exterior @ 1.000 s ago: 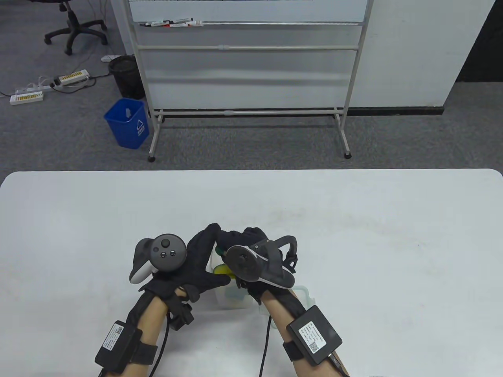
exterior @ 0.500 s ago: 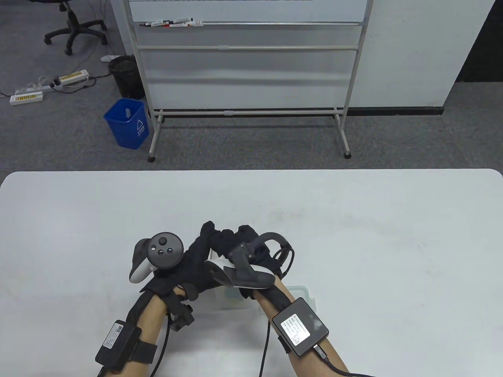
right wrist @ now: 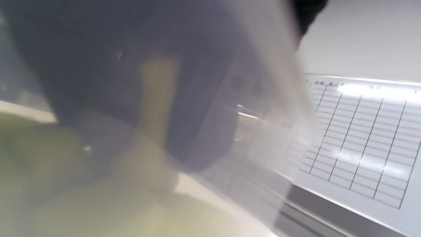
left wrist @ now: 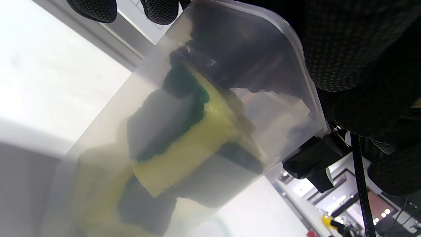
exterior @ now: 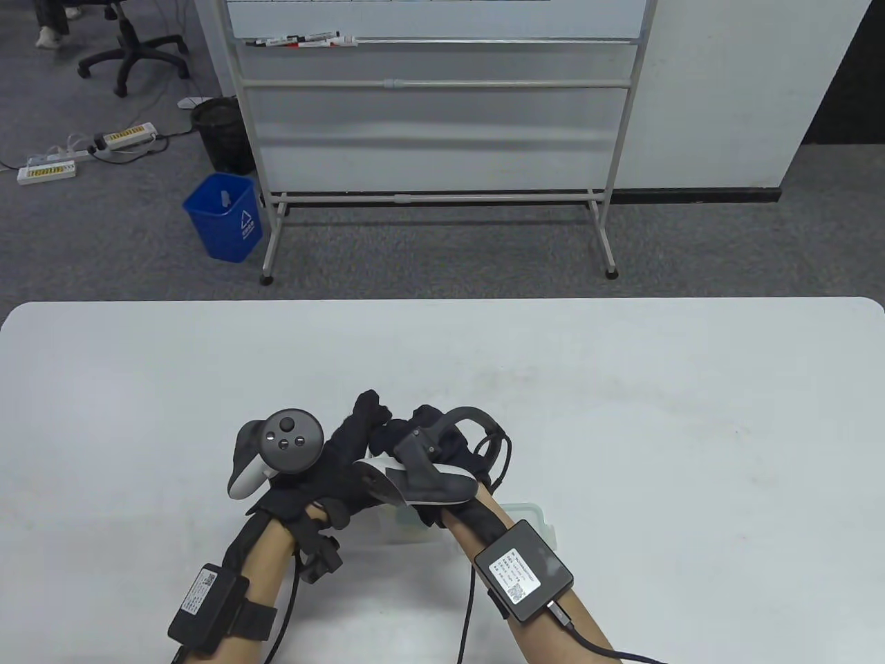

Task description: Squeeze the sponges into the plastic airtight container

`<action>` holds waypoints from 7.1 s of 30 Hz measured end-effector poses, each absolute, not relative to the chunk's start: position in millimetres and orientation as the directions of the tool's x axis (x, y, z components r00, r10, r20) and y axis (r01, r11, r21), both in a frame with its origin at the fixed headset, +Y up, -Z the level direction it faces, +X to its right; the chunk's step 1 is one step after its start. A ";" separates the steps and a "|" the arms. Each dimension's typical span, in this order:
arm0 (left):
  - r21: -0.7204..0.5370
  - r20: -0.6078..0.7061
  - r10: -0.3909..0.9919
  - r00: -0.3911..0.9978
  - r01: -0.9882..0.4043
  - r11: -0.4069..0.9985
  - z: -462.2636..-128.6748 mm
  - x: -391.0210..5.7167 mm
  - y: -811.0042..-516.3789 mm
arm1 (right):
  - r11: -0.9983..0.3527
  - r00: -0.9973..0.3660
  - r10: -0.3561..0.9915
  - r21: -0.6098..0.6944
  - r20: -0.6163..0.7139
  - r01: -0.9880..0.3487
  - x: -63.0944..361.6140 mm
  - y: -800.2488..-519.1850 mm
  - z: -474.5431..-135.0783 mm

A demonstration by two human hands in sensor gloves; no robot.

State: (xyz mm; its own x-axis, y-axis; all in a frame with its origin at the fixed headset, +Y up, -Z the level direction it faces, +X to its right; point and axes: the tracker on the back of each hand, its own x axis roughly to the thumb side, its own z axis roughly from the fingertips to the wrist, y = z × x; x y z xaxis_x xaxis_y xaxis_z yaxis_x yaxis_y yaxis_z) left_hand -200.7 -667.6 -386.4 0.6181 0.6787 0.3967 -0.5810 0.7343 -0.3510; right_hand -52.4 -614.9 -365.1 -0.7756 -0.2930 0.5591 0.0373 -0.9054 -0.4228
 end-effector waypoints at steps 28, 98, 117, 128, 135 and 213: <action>-0.347 0.395 0.668 0.631 -0.570 0.744 -385.8 -199.9 -666.7 | -0.990 -0.837 -0.142 -0.091 0.528 0.111 -54.8 -621.1 -381.7; -0.158 0.312 0.630 0.711 -0.615 0.773 -376.5 -253.0 -664.5 | -0.949 -0.927 0.262 0.248 0.268 -0.197 127.5 -731.8 -362.1; -0.137 0.182 0.419 0.889 -0.400 0.906 -365.8 -272.0 -716.7 | -0.914 -0.946 0.042 0.395 0.322 0.094 98.3 -760.8 -357.2; -0.118 0.196 0.423 0.885 -0.407 0.906 -363.4 -271.5 -715.7 | -0.970 -0.950 0.019 0.234 0.311 0.057 100.9 -756.7 -359.0; -0.090 0.213 0.439 0.873 -0.430 0.898 -361.6 -270.1 -710.0 | -0.994 -0.967 0.106 0.030 0.233 -0.102 128.5 -731.0 -358.3; 0.022 0.079 0.809 0.583 -0.812 0.583 -385.6 -235.3 -651.0 | -0.357 -0.374 0.920 -0.135 0.122 -0.924 69.5 -644.6 -369.0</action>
State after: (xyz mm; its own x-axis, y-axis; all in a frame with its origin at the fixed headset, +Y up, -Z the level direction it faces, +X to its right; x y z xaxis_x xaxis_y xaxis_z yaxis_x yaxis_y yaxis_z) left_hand -235.3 -651.0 -385.6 0.5831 0.8086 0.0792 -0.8119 0.5833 0.0221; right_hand 69.5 -644.6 -369.0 -0.3735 0.9196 0.1219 -0.9241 -0.3574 -0.1353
